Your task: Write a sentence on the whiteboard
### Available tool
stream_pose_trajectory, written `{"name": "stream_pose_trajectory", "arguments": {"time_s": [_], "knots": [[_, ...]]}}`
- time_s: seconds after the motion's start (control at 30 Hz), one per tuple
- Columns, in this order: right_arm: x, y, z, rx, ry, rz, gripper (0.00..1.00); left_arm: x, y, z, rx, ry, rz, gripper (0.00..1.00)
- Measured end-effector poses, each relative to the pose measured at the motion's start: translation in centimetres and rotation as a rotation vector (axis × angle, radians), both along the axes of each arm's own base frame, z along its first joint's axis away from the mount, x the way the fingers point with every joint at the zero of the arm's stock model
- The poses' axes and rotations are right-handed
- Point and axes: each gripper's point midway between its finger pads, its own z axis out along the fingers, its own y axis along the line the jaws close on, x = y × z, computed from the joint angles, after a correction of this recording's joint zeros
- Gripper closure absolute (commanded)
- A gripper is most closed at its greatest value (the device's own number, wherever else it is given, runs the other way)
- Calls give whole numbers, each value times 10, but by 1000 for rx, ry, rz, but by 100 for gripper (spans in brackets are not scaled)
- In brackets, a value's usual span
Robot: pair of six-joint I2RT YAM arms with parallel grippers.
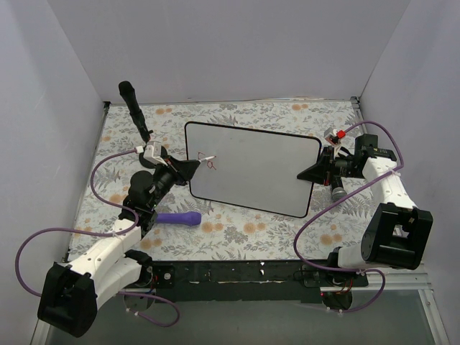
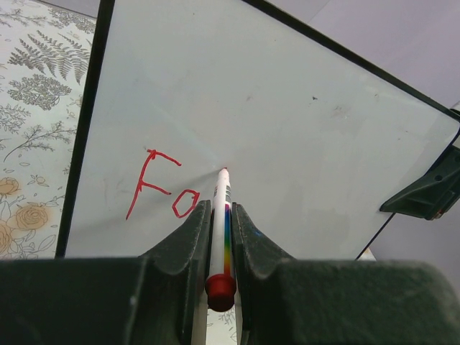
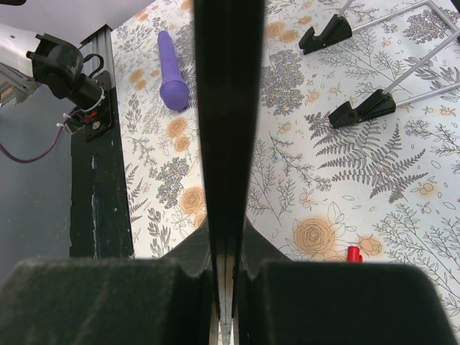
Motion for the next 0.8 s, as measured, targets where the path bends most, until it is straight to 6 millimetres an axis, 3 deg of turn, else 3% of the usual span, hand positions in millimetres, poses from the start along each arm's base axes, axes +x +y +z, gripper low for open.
{"name": "stream_pose_trajectory", "arguments": {"time_s": [0.8], "knots": [[0, 0, 0, 0, -1, 0, 99, -8, 2, -7, 32, 30, -9, 100]]}}
